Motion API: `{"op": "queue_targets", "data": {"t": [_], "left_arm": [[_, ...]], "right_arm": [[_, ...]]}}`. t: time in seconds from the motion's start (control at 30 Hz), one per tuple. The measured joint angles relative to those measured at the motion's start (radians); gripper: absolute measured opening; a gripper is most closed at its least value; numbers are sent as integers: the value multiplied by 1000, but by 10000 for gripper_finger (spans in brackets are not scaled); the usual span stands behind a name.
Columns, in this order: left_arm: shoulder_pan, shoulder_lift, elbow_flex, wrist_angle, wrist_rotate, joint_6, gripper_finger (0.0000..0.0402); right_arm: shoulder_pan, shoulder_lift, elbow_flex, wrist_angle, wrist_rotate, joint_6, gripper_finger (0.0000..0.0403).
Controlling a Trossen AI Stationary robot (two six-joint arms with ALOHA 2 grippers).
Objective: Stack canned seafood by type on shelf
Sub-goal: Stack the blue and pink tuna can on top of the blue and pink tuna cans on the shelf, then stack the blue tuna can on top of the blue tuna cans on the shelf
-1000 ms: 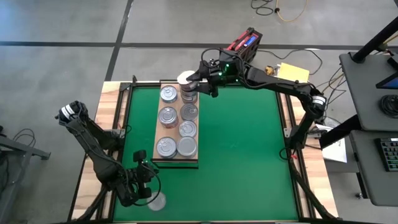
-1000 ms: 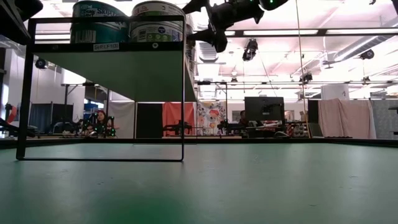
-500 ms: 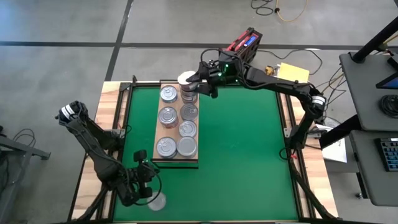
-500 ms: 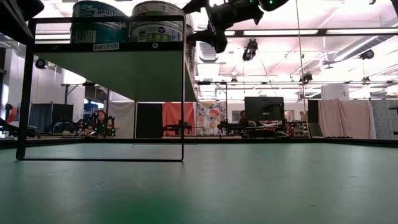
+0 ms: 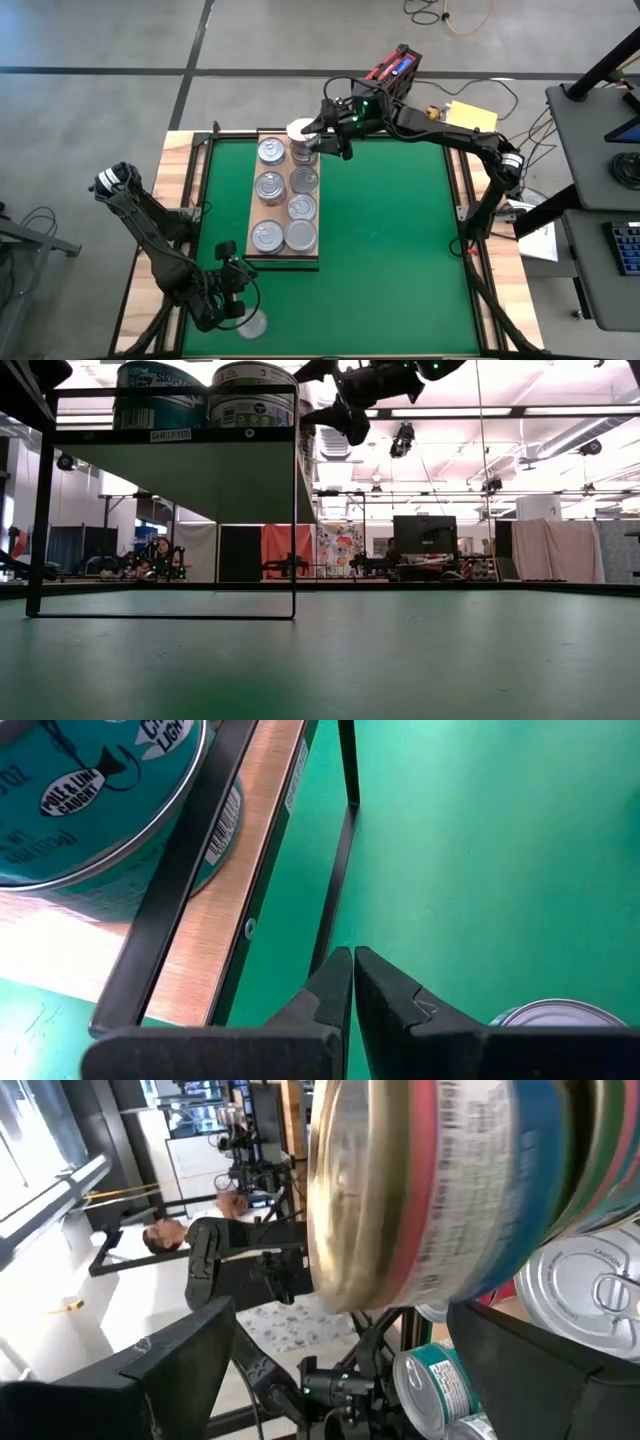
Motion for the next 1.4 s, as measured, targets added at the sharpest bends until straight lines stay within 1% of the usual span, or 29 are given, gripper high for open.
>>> {"op": "queue_targets", "data": {"t": [0.47, 0.53, 0.6, 0.67, 0.77, 0.87, 0.93, 1.0, 1.07, 1.17, 1.2, 1.27, 1.4], "left_arm": [[0, 0, 0, 6, 1, -4, 0], [0, 0, 0, 7, 1, -4, 0], [0, 0, 0, 13, 3, -6, 0], [0, 0, 0, 15, 11, -7, 0], [0, 0, 0, 16, 40, -8, 0], [0, 0, 1, 20, 78, -8, 0], [0, 0, 5, 20, 112, -8, 0], [0, 0, 13, 19, 152, -7, 0], [0, 0, 24, 16, 195, 1, 0], [-3, -1, 52, 14, 262, 11, 0], [-7, -1, 64, 11, 285, 11, 0], [-18, -1, 95, 2, 320, 12, 0], [-69, -2, 164, -38, 335, 11, 0]], "right_arm": [[-4, 0, 0, 15, -2, -12, 354], [2, -3, 0, 13, -37, -29, 354], [20, -19, 0, 7, -123, -81, 354], [53, -56, 0, -4, -200, -174, 354], [109, -122, 1, -87, -228, -296, 354], [170, -181, 2, -235, -208, -403, 354], [221, -222, 0, -376, -160, -469, 354], [283, -264, 0, -524, -71, -494, 354], [340, -294, 0, -670, 59, -512, 354], [430, -318, 0, -838, 314, -515, 354], [460, -322, 0, -870, 386, -505, 354], [518, -331, 0, -891, 484, -491, 354], [620, -332, 0, -871, 570, -500, 354]]}}
